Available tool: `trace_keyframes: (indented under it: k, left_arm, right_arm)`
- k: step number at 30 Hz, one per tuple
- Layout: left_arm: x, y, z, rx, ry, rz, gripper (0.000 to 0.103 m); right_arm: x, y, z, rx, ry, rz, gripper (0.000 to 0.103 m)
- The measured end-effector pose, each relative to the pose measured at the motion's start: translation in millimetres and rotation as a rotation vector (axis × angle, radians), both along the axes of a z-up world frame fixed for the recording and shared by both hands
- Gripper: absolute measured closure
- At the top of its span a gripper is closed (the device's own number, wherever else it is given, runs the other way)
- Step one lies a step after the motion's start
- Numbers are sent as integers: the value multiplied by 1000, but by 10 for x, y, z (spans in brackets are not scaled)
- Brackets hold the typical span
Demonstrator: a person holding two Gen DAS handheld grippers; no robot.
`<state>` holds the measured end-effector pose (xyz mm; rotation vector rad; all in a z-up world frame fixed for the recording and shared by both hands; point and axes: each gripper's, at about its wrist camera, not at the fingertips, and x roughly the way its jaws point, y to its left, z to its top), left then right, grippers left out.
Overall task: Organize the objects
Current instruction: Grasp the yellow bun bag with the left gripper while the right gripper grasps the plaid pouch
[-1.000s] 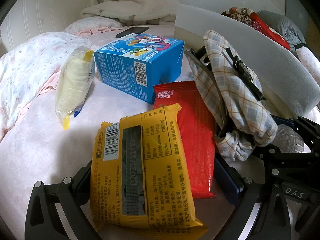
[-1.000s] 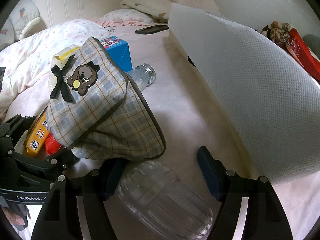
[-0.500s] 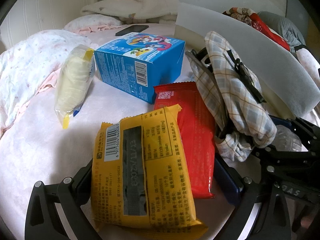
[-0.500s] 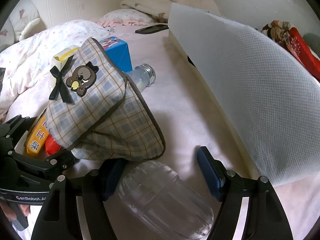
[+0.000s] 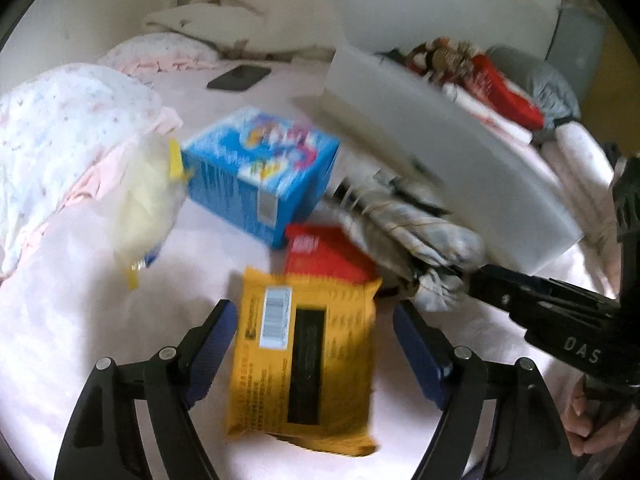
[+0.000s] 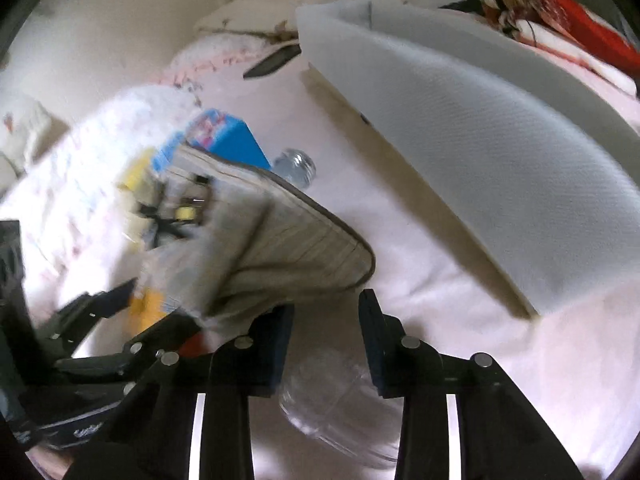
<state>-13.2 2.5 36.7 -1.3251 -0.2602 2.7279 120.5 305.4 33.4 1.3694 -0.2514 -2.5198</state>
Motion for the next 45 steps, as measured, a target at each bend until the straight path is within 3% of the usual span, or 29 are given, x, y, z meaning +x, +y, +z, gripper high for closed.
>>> trace_keyframes:
  k: [3, 7, 11, 16, 20, 22, 24, 26, 29, 30, 36, 40, 45]
  left_arm:
    - [32, -67, 161, 51, 20, -17, 24]
    - [35, -178, 163, 100, -25, -16, 23]
    - [4, -146, 43, 101, -120, -58, 24]
    - [31, 65, -80, -39, -209, -177, 24]
    - [9, 94, -215, -151, -243, -153, 24]
    - [-65, 13, -275, -102, -271, -129, 24]
    - [-138, -66, -343, -25, -296, -108, 24]
    - [-168, -51, -335, -39, -275, -103, 24]
    - [-195, 34, -282, -90, -238, -101, 28]
    - [-193, 50, -241, -95, -214, -87, 34]
    - [-130, 88, 127, -88, -65, -52, 34]
    - [-60, -47, 346, -41, 31, -27, 34]
    - [13, -40, 574, -46, 110, -18, 35]
  right_arm:
    - [94, 91, 302, -29, 122, 18, 68]
    - [88, 202, 469, -101, 179, 54, 65]
    - [-60, 159, 340, -124, 94, 102, 65]
    - [-338, -169, 98, -130, -27, 248, 65]
    - [-364, -348, -104, -127, -67, 293, 50]
    - [-367, -375, -126, -116, -57, 300, 53]
    - [-370, -348, -127, -144, -55, 294, 64]
    - [-393, -319, -99, -192, -48, 278, 75]
    - [-377, -241, -25, -215, -16, 260, 79]
    - [-370, -225, 4, -229, 0, 250, 79]
    - [-323, -97, 220, -344, 98, 209, 79]
    - [-282, 11, 346, -445, 171, 170, 79]
    - [-118, 12, 557, -405, 314, 111, 79]
